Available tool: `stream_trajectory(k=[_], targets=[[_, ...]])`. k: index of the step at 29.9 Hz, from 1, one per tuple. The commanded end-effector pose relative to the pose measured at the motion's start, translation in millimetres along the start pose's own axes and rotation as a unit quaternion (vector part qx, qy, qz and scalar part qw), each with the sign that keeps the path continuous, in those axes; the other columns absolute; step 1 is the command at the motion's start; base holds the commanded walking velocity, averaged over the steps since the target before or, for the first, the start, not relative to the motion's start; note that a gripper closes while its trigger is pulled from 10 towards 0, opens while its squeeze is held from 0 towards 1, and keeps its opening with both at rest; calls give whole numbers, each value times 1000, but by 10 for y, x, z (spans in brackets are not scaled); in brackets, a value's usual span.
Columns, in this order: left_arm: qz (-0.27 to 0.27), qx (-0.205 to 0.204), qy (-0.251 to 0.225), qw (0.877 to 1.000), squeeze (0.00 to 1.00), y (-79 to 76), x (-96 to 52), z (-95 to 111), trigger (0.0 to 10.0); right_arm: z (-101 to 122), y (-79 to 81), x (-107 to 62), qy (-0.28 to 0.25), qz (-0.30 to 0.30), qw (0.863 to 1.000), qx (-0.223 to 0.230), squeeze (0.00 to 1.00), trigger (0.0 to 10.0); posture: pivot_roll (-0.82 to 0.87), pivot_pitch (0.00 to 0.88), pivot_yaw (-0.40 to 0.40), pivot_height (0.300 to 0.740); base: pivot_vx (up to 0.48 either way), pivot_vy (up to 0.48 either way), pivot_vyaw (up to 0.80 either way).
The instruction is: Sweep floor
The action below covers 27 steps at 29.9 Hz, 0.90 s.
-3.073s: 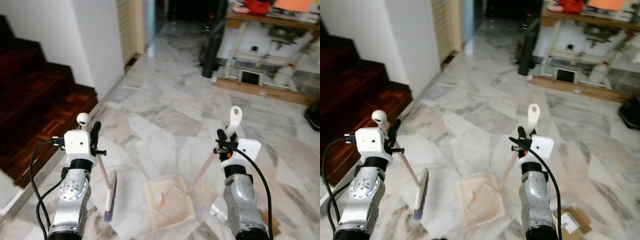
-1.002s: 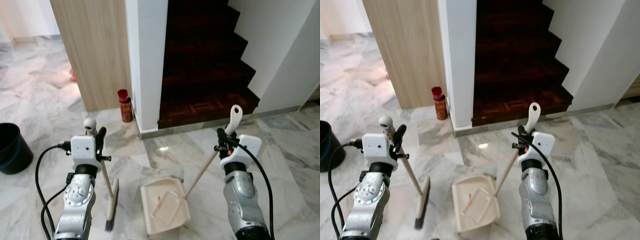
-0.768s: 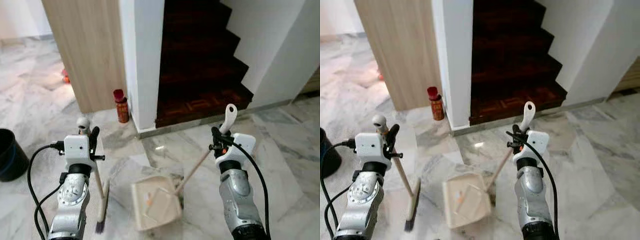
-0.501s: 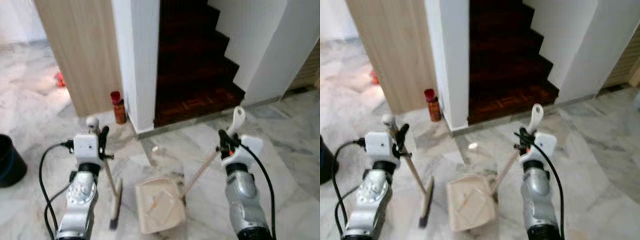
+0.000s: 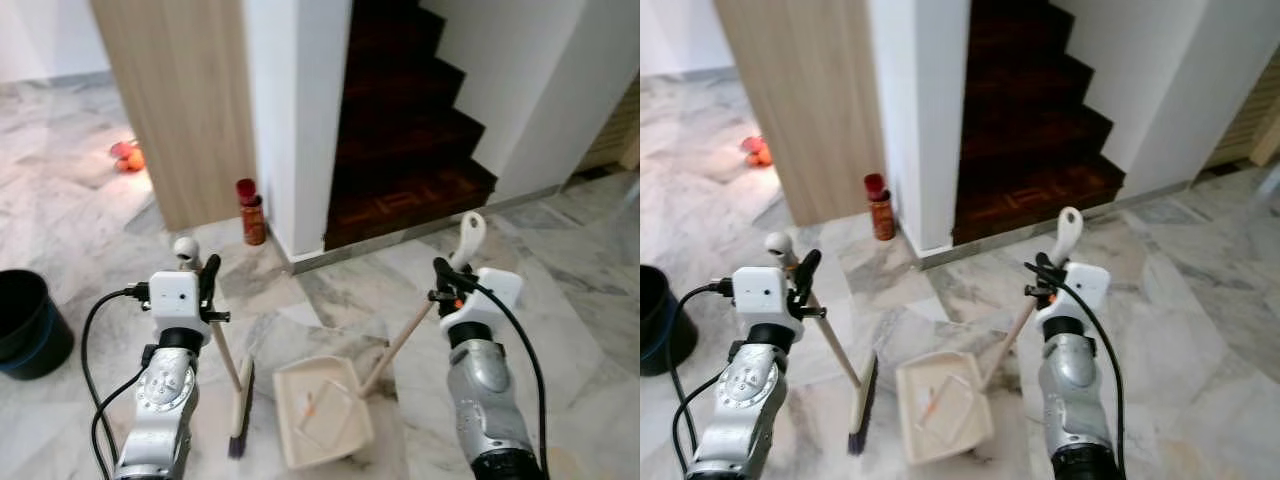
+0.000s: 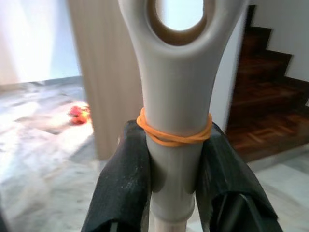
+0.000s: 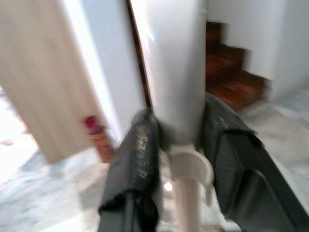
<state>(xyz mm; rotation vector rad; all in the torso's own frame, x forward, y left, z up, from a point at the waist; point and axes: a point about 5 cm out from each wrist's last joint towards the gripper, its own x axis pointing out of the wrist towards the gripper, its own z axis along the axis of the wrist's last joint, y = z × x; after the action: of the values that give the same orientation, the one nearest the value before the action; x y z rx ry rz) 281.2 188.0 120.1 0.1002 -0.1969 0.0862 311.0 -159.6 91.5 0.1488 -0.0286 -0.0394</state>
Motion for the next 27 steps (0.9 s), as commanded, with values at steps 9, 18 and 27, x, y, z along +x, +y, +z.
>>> stream_trajectory(k=[9,18,27], targets=[[-4,0,-26,1000,0,-50,20,93,10000,148,-66,46,-29,-7,1000,8,0,10000,76,0,-50,740,0,415,0],[-3,-1,-26,1000,0,-61,18,93,10000,145,-54,46,-28,-3,1000,9,0,10000,77,0,-53,740,0,413,0],[-3,-1,-25,1000,0,-56,22,96,10000,146,-44,52,-26,-1,1000,9,0,10000,80,8,-55,740,0,413,0]])
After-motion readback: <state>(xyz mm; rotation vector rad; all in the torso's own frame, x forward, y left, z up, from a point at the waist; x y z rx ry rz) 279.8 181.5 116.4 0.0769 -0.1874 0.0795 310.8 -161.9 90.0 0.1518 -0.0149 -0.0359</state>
